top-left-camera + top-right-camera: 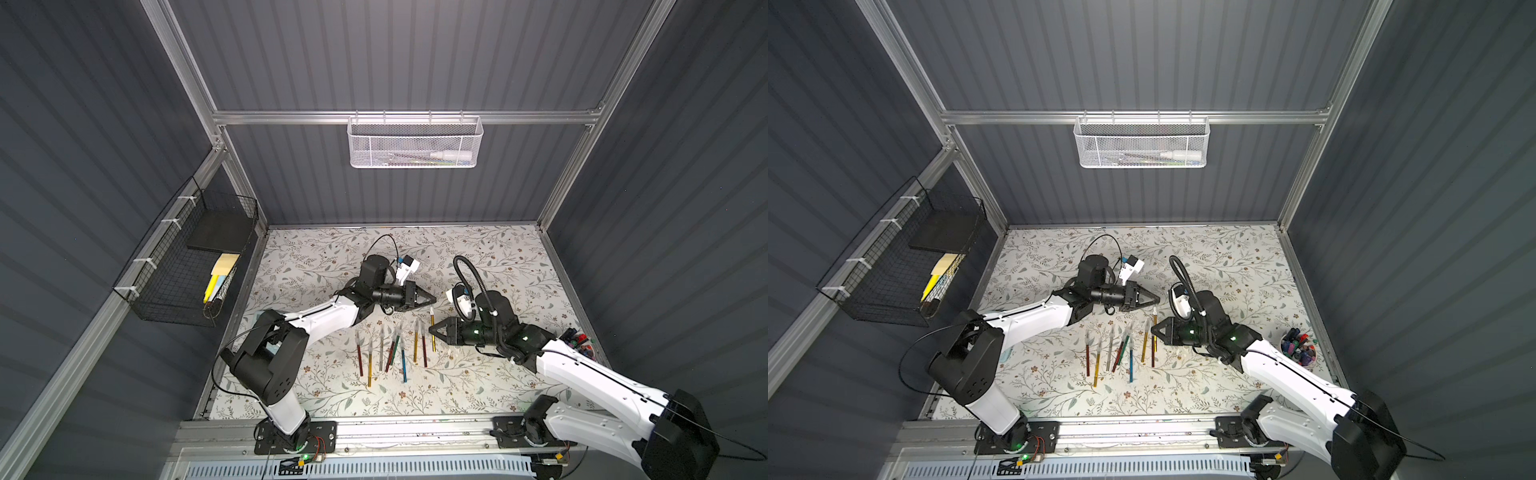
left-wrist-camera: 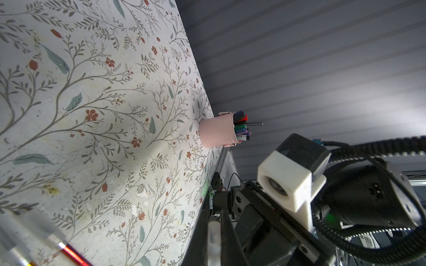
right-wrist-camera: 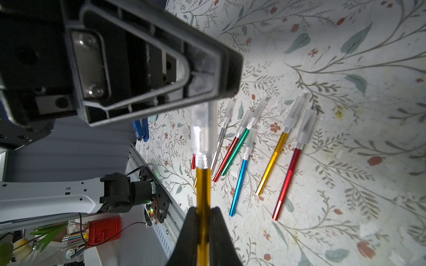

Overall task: Remove protective caps from carving knives
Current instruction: Remove the protective sleeve from the carving knife.

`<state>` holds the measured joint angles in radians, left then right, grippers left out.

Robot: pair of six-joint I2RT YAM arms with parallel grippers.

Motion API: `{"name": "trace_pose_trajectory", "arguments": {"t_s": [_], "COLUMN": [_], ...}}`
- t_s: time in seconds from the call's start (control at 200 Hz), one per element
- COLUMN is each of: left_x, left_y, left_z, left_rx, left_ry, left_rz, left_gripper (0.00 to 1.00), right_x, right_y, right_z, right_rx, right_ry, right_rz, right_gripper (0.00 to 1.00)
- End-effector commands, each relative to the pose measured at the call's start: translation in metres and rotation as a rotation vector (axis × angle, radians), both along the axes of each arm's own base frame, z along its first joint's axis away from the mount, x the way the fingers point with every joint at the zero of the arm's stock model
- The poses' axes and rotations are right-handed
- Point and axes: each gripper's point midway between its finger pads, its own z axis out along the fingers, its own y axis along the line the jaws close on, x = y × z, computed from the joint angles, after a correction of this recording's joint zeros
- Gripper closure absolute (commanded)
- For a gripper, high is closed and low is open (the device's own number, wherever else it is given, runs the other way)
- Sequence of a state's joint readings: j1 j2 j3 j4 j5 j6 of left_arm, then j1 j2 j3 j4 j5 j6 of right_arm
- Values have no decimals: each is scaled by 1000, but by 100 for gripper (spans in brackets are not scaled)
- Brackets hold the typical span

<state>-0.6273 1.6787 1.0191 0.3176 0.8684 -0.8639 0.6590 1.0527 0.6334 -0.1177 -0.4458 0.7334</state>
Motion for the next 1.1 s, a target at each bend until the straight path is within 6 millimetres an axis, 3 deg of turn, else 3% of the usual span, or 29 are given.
{"name": "trace_pose_trajectory", "arguments": {"t_s": [0.0, 1.096], "left_x": [31, 59], "left_y": [5, 19], "left_z": [30, 50], "left_rx": [-44, -93], "left_ry": [-124, -164], "left_rz": [63, 127], "left_gripper": [100, 100], "right_x": [-23, -31], "right_y": [-7, -6], "right_z": [-26, -41], "right_rx": [-51, -83], "right_ry": [111, 142], "right_rz": [30, 41], "right_gripper": [98, 98]}}
